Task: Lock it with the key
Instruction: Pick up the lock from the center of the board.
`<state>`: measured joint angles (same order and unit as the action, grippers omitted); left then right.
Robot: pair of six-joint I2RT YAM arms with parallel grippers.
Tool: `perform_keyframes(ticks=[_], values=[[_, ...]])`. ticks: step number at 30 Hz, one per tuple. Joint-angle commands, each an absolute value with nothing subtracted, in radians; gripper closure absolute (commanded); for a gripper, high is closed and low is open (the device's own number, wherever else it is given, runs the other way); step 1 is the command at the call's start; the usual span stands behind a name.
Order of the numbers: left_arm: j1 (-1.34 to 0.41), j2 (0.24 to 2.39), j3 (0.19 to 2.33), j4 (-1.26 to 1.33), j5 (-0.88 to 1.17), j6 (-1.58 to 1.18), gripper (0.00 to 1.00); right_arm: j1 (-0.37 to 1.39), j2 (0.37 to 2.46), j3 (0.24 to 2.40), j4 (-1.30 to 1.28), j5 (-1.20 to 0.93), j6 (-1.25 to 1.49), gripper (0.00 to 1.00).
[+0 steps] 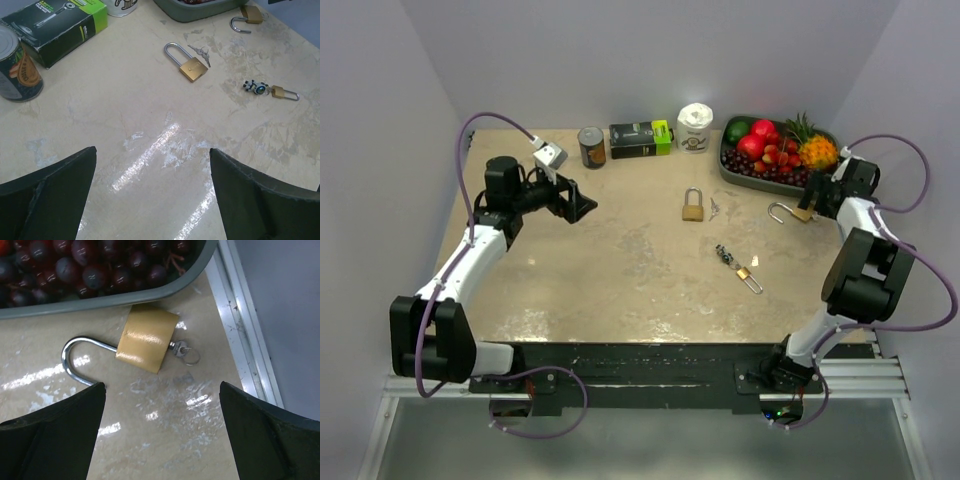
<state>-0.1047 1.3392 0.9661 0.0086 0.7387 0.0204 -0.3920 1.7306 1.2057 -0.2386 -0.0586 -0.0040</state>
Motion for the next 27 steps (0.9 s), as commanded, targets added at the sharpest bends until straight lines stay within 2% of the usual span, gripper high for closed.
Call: perform_keyframes(ticks=[1, 9, 20, 27], values=[[-0.1, 1.333, 0.999, 0.015, 0.765, 0.09, 0.01, -0.391, 1.759, 1.2, -0.091, 0.017, 0.052, 0.07], [-0.1, 1.322, 0.982, 0.002, 0.756, 0.12, 0.01, -0.377, 1.827, 1.198, -0.008, 0.015, 0.041, 0.16], [-0.1, 1.351, 1.003, -0.048, 0.759, 0.124, 0.01, -0.333, 1.893, 1.226, 0.038, 0.048, 0.038, 0.16], [-0.1, 1.358, 1.012, -0.052, 0.753, 0.126, 0.01, -0.328, 1.951, 1.299, -0.024, 0.045, 0.034, 0.19]])
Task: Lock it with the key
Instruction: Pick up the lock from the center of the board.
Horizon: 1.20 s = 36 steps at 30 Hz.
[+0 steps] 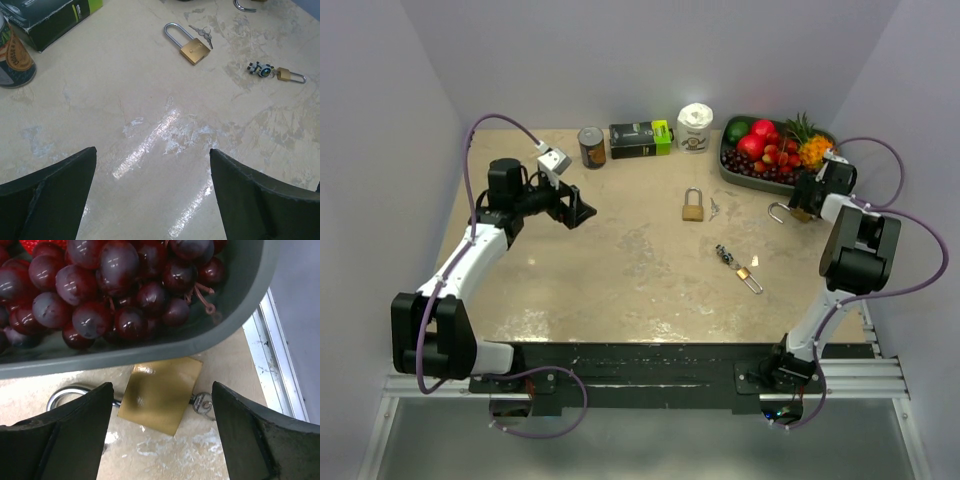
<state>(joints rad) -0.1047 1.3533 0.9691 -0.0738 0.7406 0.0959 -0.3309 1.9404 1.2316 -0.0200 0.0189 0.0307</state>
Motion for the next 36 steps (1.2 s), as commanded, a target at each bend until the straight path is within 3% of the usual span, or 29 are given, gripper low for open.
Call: perform_keyframes(ticks=[1, 14, 25, 31, 36], values=[[-0.1, 1.359, 1.012, -0.052, 0.753, 0.126, 0.01, -0.328, 1.957, 1.305, -0.029, 0.044, 0.031, 0.2], [-0.1, 1.339, 1.0, -0.064, 0.723, 0.138, 0.01, -0.325, 2.014, 1.368, -0.135, 0.014, 0.012, 0.26], [-0.098, 1.312, 0.999, -0.072, 0.715, 0.147, 0.01, -0.325, 1.893, 1.227, -0.242, -0.051, 0.054, 0.43], [-0.098, 1.287, 0.982, -0.071, 0.715, 0.144, 0.01, -0.325, 1.743, 1.085, -0.34, -0.061, 0.153, 0.43], [-0.098, 1.269, 0.962, -0.061, 0.713, 0.13, 0.01, -0.316, 1.626, 0.957, -0.399, -0.129, 0.225, 0.32]])
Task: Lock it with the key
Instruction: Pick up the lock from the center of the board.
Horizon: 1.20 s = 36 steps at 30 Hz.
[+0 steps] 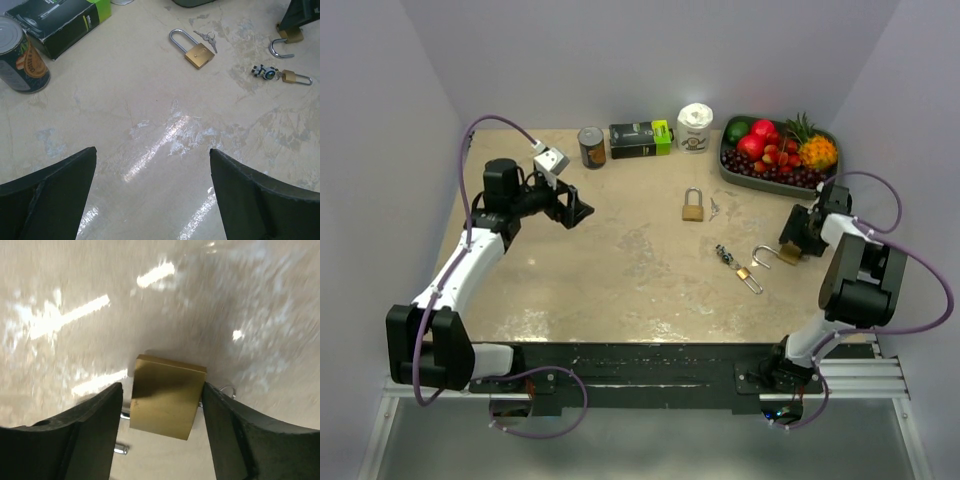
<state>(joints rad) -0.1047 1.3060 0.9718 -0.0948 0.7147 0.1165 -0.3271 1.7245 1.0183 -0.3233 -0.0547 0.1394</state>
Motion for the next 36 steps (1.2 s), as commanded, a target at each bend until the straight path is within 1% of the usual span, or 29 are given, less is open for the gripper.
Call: perform_keyframes(ticks=[1, 2, 3, 4, 6, 7, 8, 9, 10, 11, 13, 14, 16, 17, 19, 20, 23, 27, 31, 36], values=[[-0.098, 1.267, 0.96, -0.061, 0.713, 0.13, 0.01, -0.314, 1.612, 0.953, -0.408, -0.136, 0.227, 0.29], [-0.098, 1.264, 0.96, -0.061, 0.713, 0.132, 0.01, -0.316, 1.6, 0.954, -0.417, -0.144, 0.209, 0.26], [-0.098, 1.261, 0.962, -0.063, 0.713, 0.135, 0.01, -0.314, 1.589, 0.96, -0.429, -0.156, 0.186, 0.2], [-0.098, 1.258, 0.962, -0.067, 0.713, 0.14, 0.01, -0.316, 1.566, 0.969, -0.436, -0.182, 0.163, 0.18], [-0.098, 1.253, 0.972, -0.089, 0.707, 0.165, 0.01, -0.316, 1.551, 1.028, -0.465, -0.208, 0.048, 0.13], [-0.1, 1.25, 0.977, -0.1, 0.707, 0.178, 0.01, -0.316, 1.549, 1.055, -0.48, -0.23, -0.018, 0.08], [-0.098, 1.252, 0.989, -0.13, 0.715, 0.193, 0.01, -0.316, 1.552, 1.116, -0.5, -0.267, -0.155, 0.04], [-0.098, 1.253, 0.995, -0.147, 0.722, 0.218, 0.01, -0.316, 1.56, 1.149, -0.544, -0.287, -0.222, 0.01], [-0.098, 1.255, 1.002, -0.162, 0.73, 0.228, 0.01, -0.316, 1.571, 1.182, -0.579, -0.311, -0.303, 0.01], [-0.098, 1.255, 1.008, -0.19, 0.741, 0.239, 0.01, -0.316, 1.607, 1.248, -0.619, -0.363, -0.468, 0.01], [-0.098, 1.253, 1.011, -0.209, 0.749, 0.256, 0.01, -0.318, 1.647, 1.307, -0.736, -0.409, -0.608, 0.01], [-0.098, 1.25, 1.011, -0.212, 0.75, 0.258, 0.01, -0.321, 1.679, 1.349, -0.823, -0.461, -0.778, 0.01], [-0.098, 1.244, 1.014, -0.224, 0.767, 0.275, 0.01, -0.319, 1.713, 1.38, -0.895, -0.509, -0.926, 0.01], [-0.098, 1.243, 1.015, -0.232, 0.775, 0.281, 0.01, -0.319, 1.75, 1.414, -0.934, -0.528, -1.059, 0.01], [-0.098, 1.241, 1.023, -0.259, 0.799, 0.308, 0.01, -0.319, 1.79, 1.452, -1.063, -0.583, -1.181, 0.01], [-0.098, 1.239, 1.023, -0.268, 0.798, 0.316, 0.01, -0.321, 1.842, 1.494, -1.154, -0.603, -1.286, 0.01], [-0.098, 1.236, 1.022, -0.276, 0.781, 0.319, 0.01, -0.318, 1.914, 1.535, -1.256, -0.618, -1.438, 0.01], [-0.098, 1.224, 1.017, -0.278, 0.762, 0.314, 0.01, -0.318, 1.91, 1.467, -1.128, -0.56, -1.416, 0.01], [-0.098, 1.209, 0.999, -0.278, 0.75, 0.318, 0.01, -0.316, 1.885, 1.376, -1.086, -0.506, -1.442, 0.01], [-0.098, 1.213, 0.996, -0.27, 0.753, 0.316, 0.01, -0.318, 1.844, 1.299, -0.973, -0.454, -1.436, 0.01]])
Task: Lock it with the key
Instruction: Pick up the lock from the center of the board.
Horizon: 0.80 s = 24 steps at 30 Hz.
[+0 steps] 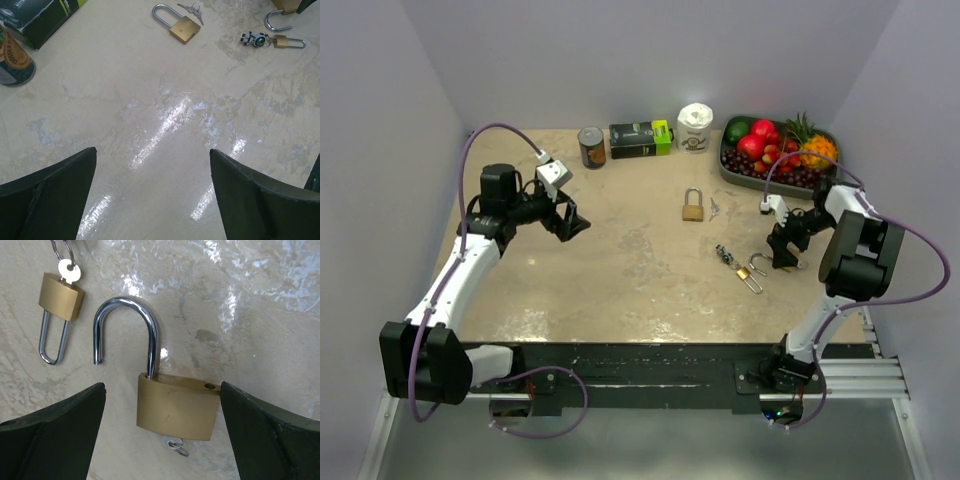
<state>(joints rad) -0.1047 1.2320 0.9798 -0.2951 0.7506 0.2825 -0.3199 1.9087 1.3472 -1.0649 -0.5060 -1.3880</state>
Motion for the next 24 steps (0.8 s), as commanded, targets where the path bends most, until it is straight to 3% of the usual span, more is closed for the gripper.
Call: perform_keyframes(ticks=[1, 24], values=[[-0.098, 1.215, 0.999, -0.268, 0.756, 0.318, 0.01, -0.319, 1.835, 1.281, -0.954, -0.445, -1.43, 0.01], [-0.098, 1.233, 0.997, -0.265, 0.746, 0.337, 0.01, -0.322, 1.83, 1.174, -0.804, -0.296, -1.243, 0.02]])
